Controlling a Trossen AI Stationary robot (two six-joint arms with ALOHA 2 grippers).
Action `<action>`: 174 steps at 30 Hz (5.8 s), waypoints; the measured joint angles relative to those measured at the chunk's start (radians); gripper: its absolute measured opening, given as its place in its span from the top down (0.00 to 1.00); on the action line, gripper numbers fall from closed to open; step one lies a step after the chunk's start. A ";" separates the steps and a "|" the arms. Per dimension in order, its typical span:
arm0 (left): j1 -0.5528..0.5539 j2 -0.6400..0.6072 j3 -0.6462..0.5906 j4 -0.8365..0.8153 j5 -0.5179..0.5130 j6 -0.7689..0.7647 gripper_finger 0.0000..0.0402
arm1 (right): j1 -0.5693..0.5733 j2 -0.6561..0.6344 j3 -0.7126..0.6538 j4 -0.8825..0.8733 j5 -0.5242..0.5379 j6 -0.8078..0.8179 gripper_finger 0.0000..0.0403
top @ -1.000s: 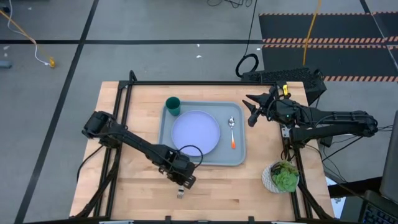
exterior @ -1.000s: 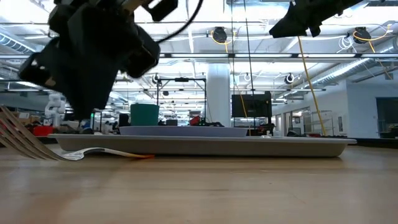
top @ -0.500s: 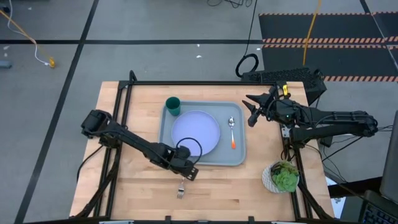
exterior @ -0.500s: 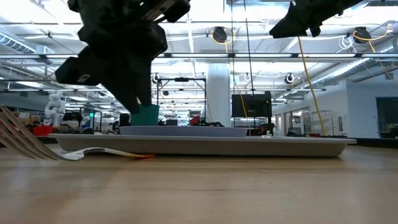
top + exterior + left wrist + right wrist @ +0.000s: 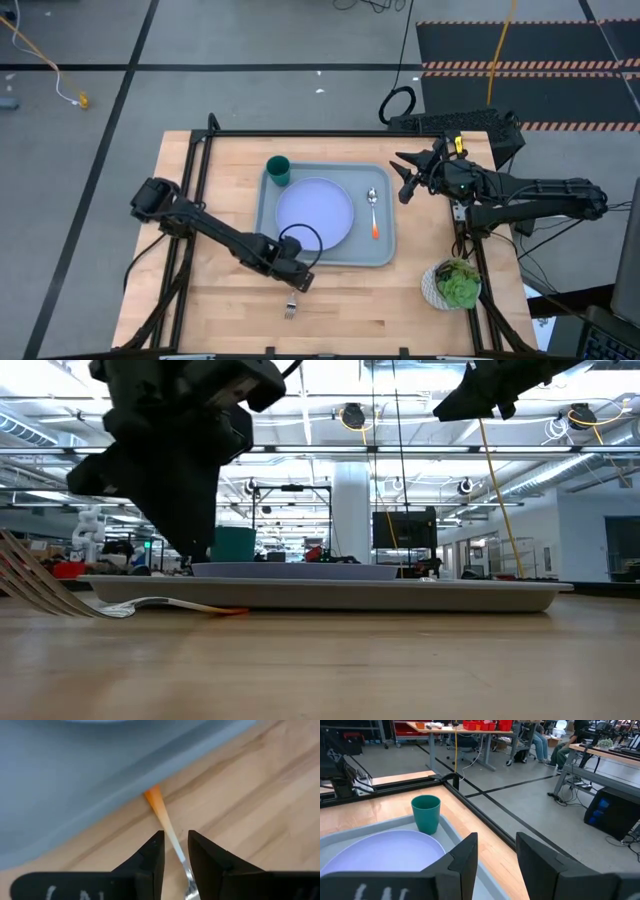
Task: Pick and place plate/cup/fork/spoon on tray
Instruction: Put the orange fork on the gray serving tray in between the violet plate and orange spoon
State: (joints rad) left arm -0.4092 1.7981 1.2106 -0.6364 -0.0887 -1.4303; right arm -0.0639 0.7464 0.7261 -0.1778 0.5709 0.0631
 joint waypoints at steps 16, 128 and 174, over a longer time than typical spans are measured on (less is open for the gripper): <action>-0.019 0.089 0.002 0.077 0.035 -0.007 0.55 | 0.000 0.000 0.000 0.000 0.000 0.000 0.68; 0.008 -0.031 0.367 0.080 -0.363 1.376 0.85 | 0.415 0.585 0.512 -0.619 -0.130 0.127 0.68; -0.164 -0.707 -0.707 1.344 -0.320 1.613 0.84 | 0.358 1.435 1.089 -0.728 -0.524 0.191 0.68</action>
State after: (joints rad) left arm -0.5736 1.0912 0.5037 0.7078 -0.4084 0.1823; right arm 0.2937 2.1815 1.8156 -0.9059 0.0467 0.2537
